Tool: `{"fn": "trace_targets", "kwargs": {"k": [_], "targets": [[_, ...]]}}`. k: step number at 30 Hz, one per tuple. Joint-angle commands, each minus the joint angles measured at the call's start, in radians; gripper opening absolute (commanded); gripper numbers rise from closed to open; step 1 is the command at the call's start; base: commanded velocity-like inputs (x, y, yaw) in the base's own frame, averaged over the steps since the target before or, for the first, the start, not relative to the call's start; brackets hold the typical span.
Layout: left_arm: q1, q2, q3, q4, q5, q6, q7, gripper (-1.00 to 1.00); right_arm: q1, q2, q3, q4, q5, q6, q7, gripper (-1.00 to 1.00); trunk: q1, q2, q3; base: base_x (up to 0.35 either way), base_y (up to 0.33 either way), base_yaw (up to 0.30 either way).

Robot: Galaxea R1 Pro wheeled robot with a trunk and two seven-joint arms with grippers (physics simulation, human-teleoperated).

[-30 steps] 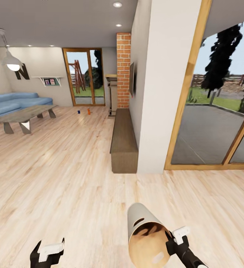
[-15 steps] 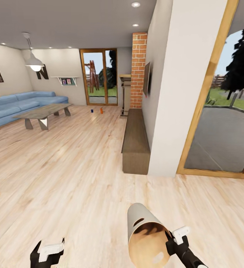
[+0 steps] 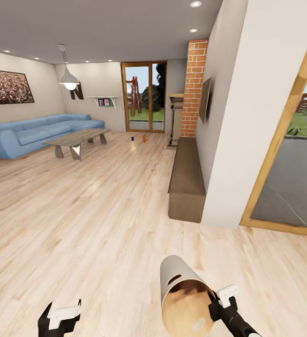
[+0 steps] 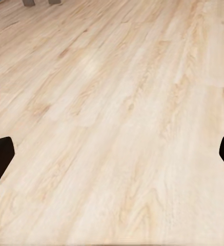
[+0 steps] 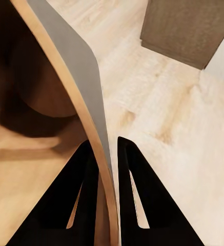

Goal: Put the three can of soda from the living room inside the tash can in the kitchen.

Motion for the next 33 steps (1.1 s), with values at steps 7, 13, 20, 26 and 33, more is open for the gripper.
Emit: {"fn": "trace_targets", "kwargs": {"k": [7, 13, 20, 26, 33], "targets": [[0.0, 0.0, -0.001, 0.001, -0.001, 0.0, 0.0, 1.0, 0.0, 0.0, 0.0, 0.006, -0.004, 0.0, 0.006, -1.0, 0.0, 0.0, 0.0, 0.0, 0.0, 0.244], [0.0, 0.0, -0.001, 0.002, -0.002, 0.0, 0.0, 1.0, 0.0, 0.0, 0.0, 0.013, -0.003, 0.0, 0.006, -1.0, 0.0, 0.0, 0.0, 0.0, 0.0, 0.244], [0.0, 0.0, -0.001, 0.002, -0.004, 0.0, 0.0, 1.0, 0.0, 0.0, 0.0, 0.015, -0.003, 0.0, 0.006, -1.0, 0.0, 0.0, 0.0, 0.0, 0.0, 0.123], [0.0, 0.0, -0.001, 0.002, -0.004, 0.001, 0.0, 1.0, 0.0, 0.0, 0.0, 0.015, -0.004, 0.0, 0.005, -1.0, 0.0, 0.0, -0.002, 0.056, 0.0, 0.013], [0.0, 0.0, -0.001, 0.004, -0.004, 0.001, 0.0, 1.0, 0.0, 0.001, 0.0, 0.015, -0.004, 0.0, 0.006, -1.0, 0.0, 0.0, -0.007, 0.27, 0.0, 0.001]]}}
